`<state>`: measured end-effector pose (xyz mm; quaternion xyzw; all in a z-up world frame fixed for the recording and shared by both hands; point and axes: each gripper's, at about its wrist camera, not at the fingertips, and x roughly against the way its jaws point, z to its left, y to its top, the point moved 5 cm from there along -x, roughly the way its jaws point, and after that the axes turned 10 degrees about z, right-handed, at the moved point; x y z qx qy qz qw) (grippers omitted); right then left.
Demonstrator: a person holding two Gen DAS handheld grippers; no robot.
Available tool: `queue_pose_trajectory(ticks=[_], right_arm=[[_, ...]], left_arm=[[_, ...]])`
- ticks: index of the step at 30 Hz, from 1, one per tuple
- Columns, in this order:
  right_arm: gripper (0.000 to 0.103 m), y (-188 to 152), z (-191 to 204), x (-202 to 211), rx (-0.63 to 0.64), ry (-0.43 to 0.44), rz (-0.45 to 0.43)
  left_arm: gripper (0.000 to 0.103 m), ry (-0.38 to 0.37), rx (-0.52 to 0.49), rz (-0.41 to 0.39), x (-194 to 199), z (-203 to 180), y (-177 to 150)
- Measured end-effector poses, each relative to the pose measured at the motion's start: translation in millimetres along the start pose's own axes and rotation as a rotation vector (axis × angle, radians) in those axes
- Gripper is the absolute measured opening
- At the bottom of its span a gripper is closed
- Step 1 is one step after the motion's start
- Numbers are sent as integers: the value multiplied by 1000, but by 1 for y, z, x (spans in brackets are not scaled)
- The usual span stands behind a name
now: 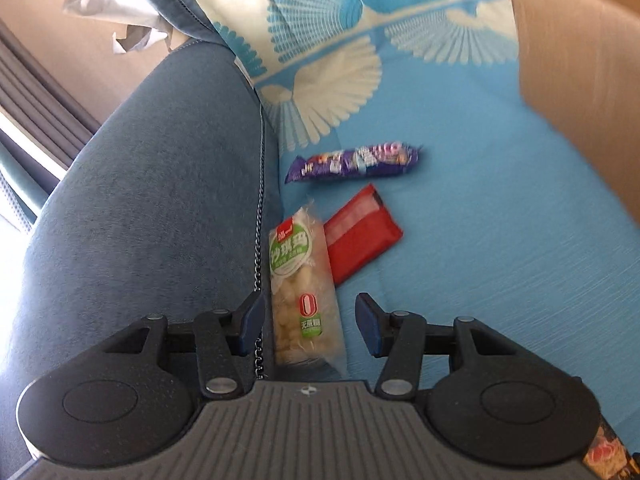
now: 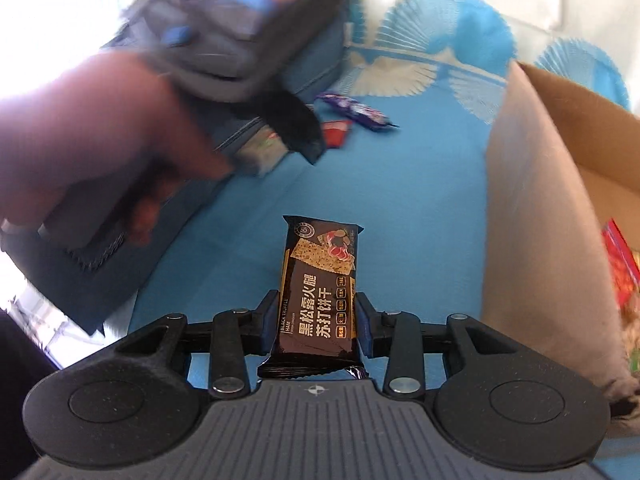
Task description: Organize snacks
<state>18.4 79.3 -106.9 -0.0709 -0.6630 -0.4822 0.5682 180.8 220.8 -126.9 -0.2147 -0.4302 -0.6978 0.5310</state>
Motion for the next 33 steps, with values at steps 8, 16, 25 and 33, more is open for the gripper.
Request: queue_pose_trajectory(ticks=[8, 16, 25, 33], right_arm=[[40, 2, -1, -10, 8, -28, 26], [40, 0, 0, -9, 6, -19, 19], [40, -3, -2, -8, 11, -5, -1], [40, -4, -2, -3, 6, 0, -11]], left_arm=[[33, 47, -20, 56, -21, -4, -4], [0, -46, 87, 9, -1, 8, -2], [0, -206, 158, 22, 36, 15, -28], [0, -330, 198, 2, 75, 11, -48]])
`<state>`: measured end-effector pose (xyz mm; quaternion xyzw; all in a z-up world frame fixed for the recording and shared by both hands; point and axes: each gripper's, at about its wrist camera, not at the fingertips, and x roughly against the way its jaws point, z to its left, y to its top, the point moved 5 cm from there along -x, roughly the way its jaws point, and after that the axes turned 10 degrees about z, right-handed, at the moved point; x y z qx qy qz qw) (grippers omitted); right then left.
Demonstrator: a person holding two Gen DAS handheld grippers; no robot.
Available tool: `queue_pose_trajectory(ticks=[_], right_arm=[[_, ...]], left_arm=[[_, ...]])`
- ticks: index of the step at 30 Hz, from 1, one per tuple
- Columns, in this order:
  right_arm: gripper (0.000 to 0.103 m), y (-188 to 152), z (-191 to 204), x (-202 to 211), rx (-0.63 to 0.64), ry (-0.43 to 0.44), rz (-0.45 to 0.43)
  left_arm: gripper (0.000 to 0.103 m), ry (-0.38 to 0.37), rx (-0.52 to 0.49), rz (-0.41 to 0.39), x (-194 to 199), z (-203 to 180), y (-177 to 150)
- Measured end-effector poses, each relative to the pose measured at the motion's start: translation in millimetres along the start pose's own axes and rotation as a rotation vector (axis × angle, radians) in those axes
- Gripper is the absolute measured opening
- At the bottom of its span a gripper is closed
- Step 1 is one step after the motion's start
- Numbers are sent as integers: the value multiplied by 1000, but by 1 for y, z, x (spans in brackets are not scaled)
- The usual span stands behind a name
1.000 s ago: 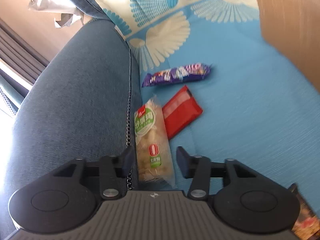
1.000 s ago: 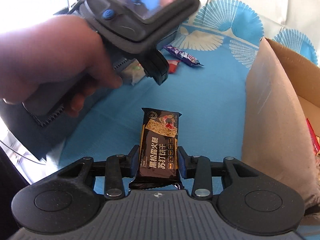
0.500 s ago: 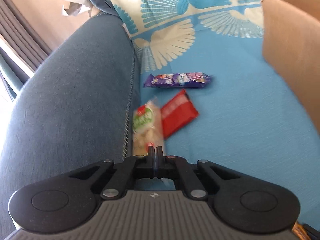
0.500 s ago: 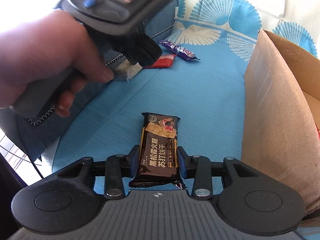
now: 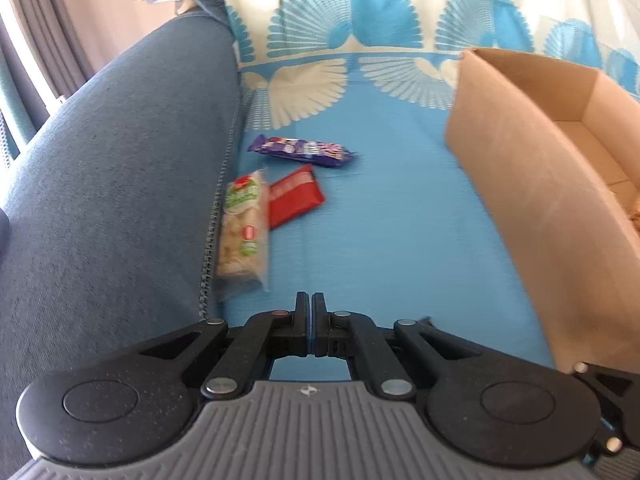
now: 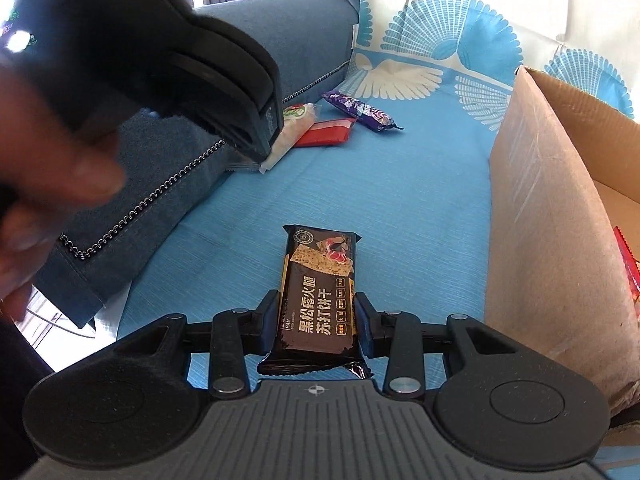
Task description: Organize snacks
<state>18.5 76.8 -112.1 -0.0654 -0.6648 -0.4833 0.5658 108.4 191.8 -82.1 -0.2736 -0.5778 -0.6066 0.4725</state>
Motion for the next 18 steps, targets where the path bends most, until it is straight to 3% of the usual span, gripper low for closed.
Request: queue_pose_trajectory(ticks=[1, 3, 5, 7, 9, 12, 14, 18], right_arm=[[41, -1, 0, 0, 3, -1, 0], [41, -2, 0, 1, 7, -4, 3], [41, -2, -1, 1, 3, 0, 10], [42, -1, -3, 0, -5, 4, 16], [45, 0, -4, -2, -9, 9, 20], [47, 0, -5, -4, -14, 13, 23], [47, 0, -3, -6, -8, 17, 30], [50, 1, -2, -8, 2, 19, 30]], left_arm=[[2, -7, -23, 7, -1, -4, -1], [19, -20, -66, 6, -2, -10, -3], [61, 33, -112, -79, 9, -14, -1], [79, 119, -157, -223, 29, -17, 3], [83, 250, -164, -384, 52, -15, 7], [89, 443, -127, -539, 75, -1, 15], [95, 585, -85, -586, 83, 15, 25], [96, 697, 43, -584, 88, 53, 45]])
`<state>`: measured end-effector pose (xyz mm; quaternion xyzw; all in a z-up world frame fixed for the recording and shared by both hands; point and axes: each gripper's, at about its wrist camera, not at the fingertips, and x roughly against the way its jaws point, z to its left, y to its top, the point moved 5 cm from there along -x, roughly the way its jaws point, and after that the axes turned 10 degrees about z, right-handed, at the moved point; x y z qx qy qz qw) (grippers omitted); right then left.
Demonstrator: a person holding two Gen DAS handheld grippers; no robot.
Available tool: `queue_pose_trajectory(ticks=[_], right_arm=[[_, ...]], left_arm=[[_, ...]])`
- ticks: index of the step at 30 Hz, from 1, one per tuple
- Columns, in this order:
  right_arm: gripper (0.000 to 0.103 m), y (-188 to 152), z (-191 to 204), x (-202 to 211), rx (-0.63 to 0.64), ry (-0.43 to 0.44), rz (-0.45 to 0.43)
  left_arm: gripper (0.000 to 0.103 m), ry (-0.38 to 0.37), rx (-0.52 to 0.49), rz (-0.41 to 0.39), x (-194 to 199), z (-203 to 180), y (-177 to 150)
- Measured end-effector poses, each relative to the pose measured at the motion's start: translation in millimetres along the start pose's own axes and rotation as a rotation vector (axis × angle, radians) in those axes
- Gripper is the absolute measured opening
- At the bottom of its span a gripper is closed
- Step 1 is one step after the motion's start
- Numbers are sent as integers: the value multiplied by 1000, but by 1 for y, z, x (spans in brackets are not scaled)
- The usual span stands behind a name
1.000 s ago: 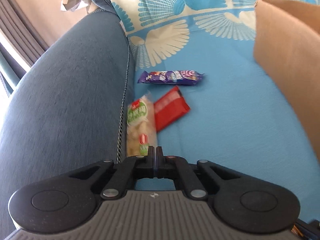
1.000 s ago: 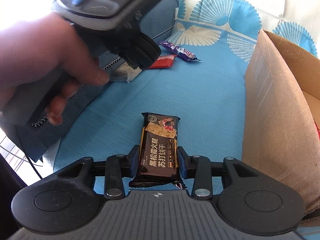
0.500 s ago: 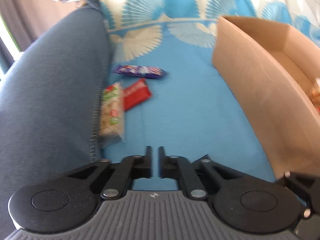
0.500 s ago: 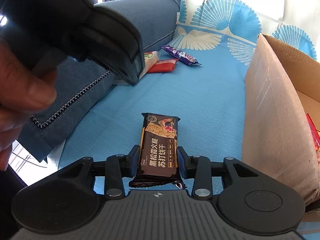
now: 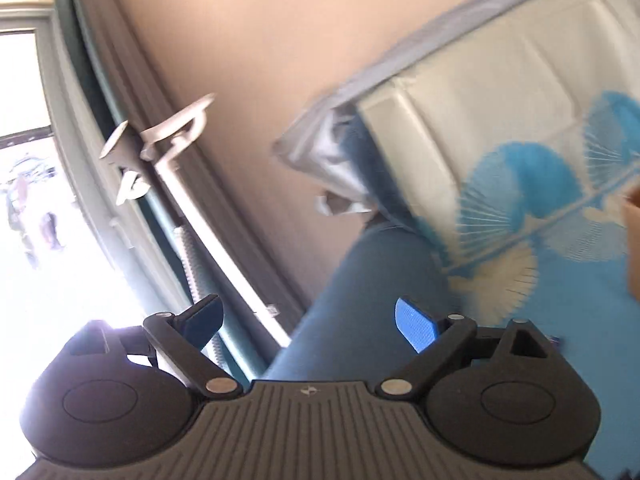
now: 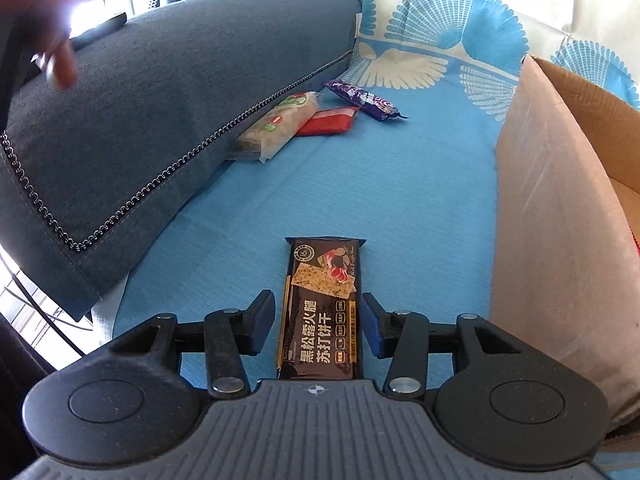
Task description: Organize snacks
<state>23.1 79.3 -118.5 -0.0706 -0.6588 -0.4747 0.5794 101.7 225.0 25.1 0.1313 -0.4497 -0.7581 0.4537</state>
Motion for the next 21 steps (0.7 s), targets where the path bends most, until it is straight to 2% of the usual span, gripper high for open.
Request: queue_pose_trajectory(ticks=[6, 10, 11, 15, 19, 21], right_arm=[[52, 3, 1, -4, -3, 3, 7], [52, 5, 1, -6, 1, 5, 7], [53, 5, 1, -6, 1, 7, 7], [53, 8, 1, -9, -9, 13, 5], [54, 8, 2, -9, -8, 14, 6], [54, 7, 2, -9, -4, 11, 3]], left_arm=[[96, 42, 14, 8, -27, 10, 18], [97, 36, 33, 136, -46, 15, 11], [97, 24, 41, 139, -48, 17, 9], [100, 42, 81, 36, -32, 27, 20], [101, -55, 68, -10, -21, 14, 24], [101, -151, 34, -32, -14, -3, 25]])
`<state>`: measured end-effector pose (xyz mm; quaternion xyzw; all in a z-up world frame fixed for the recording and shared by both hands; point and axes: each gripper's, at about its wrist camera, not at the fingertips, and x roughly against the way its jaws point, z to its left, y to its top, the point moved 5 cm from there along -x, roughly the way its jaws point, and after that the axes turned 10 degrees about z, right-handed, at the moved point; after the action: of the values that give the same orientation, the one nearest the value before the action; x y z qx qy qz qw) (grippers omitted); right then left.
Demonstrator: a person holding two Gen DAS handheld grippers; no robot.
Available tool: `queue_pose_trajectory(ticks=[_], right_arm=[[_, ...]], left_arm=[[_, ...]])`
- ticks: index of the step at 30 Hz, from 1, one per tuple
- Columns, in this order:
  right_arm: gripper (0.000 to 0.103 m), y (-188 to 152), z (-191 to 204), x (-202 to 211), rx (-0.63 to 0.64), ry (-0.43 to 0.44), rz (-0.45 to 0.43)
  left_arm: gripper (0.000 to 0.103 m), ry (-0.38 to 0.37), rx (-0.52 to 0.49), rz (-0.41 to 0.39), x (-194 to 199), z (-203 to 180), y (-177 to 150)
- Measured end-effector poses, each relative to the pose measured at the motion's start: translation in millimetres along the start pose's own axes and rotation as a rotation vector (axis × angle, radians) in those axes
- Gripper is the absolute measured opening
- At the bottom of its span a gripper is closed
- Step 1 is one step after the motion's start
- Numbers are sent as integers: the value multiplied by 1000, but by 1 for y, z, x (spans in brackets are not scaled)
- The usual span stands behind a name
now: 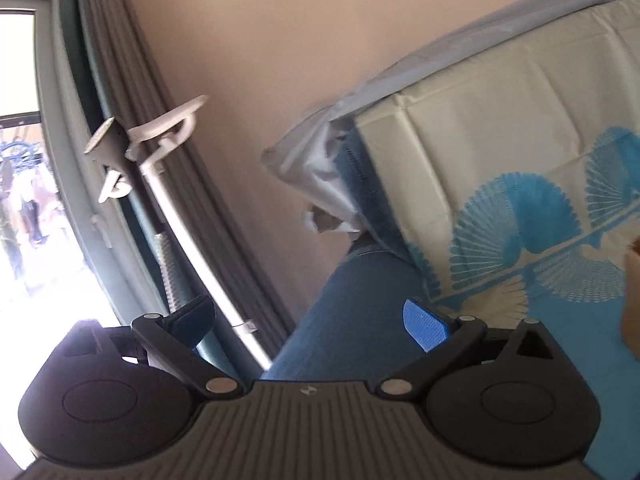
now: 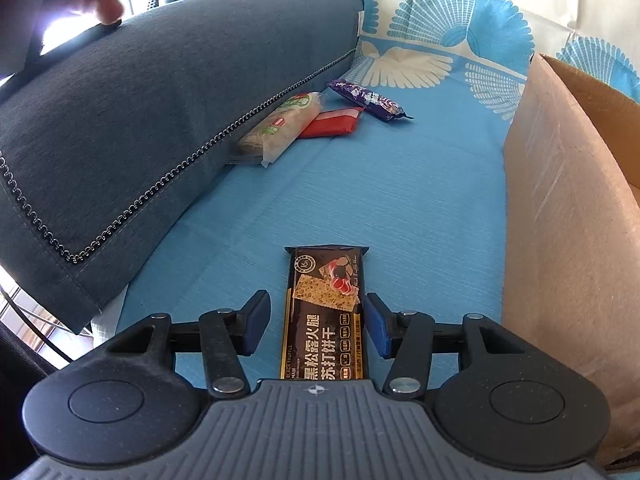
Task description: Organize snacks
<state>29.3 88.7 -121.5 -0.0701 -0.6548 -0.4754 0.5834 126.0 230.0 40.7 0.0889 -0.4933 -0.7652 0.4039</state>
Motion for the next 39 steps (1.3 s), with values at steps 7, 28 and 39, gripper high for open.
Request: queue_pose_trajectory(ticks=[7, 28, 39], right_arm=[[54, 2, -3, 0, -12, -13, -7], [48, 3, -6, -5, -17, -6, 19], [41, 0, -7, 5, -15, -18, -4]], left_arm=[[51, -433, -103, 533, -49, -78, -62], [29, -282, -234, 631, -81, -112, -111], [0, -599, 68, 746, -12, -65, -118]])
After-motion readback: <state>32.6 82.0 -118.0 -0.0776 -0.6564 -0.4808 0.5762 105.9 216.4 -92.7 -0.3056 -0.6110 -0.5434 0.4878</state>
